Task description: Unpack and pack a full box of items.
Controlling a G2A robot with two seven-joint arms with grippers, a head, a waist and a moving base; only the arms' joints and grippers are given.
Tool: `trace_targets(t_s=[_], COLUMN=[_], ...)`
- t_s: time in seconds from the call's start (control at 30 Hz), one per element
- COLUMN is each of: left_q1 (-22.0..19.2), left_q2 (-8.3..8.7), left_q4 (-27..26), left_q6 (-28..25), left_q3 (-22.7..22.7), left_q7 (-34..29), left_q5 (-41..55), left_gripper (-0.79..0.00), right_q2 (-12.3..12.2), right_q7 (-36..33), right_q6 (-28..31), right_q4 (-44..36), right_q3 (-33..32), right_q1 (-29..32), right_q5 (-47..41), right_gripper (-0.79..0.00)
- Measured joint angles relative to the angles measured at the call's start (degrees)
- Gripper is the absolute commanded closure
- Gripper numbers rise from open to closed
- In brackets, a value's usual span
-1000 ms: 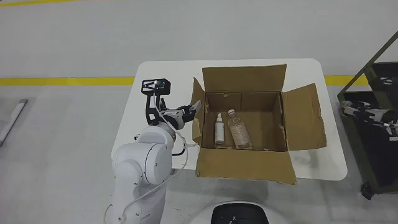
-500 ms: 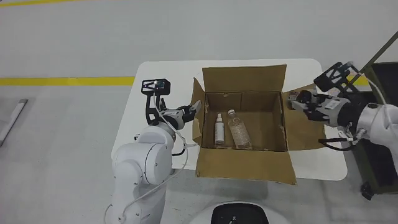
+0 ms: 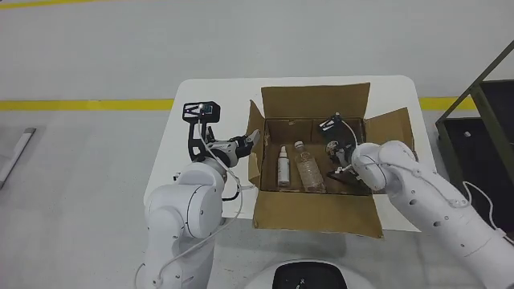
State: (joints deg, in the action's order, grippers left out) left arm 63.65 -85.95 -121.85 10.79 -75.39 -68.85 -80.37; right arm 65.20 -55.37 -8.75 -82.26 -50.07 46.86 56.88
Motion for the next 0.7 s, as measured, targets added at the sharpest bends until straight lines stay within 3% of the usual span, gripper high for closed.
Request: trace_targets(t_s=[0.03, 0.13, 0.4, 0.6, 0.67, 0.7], left_q1=[0.0, 0.0, 0.0, 0.0, 0.0, 0.0], left_q2=[0.00, 0.00, 0.00, 0.00, 0.00, 0.00], left_q4=[0.0, 0.0, 0.0, 0.0, 0.0, 0.0], left_q6=[0.0, 0.0, 0.0, 0.0, 0.0, 0.0], left_q3=[0.0, 0.0, 0.0, 0.0, 0.0, 0.0], left_q7=[0.0, 0.0, 0.0, 0.0, 0.0, 0.0], left_q5=[0.0, 0.0, 0.0, 0.0, 0.0, 0.0], left_gripper=[-0.785, -0.785, -0.785, -0.785, -0.785, -0.785], right_q2=[0.4, 1.6, 2.1, -0.3, -1.6, -2.6], right_q7=[0.3, 0.9, 1.4, 0.6, 1.3, 1.7], right_q6=[0.2, 1.1, 4.8, 8.9, 10.1, 10.9], right_q4=[1.5, 5.2, 4.6, -7.2, -13.6, -18.0], right_q3=[0.7, 2.6, 1.0, -8.0, -13.4, -17.7], right_q1=[-0.9, -3.1, -4.3, -0.7, 2.2, 4.7], right_q5=[-0.5, -1.6, -3.9, -4.4, -3.0, -2.1], right_gripper=[-0.172, -0.305, -0.391, -0.268, -0.108, -0.071])
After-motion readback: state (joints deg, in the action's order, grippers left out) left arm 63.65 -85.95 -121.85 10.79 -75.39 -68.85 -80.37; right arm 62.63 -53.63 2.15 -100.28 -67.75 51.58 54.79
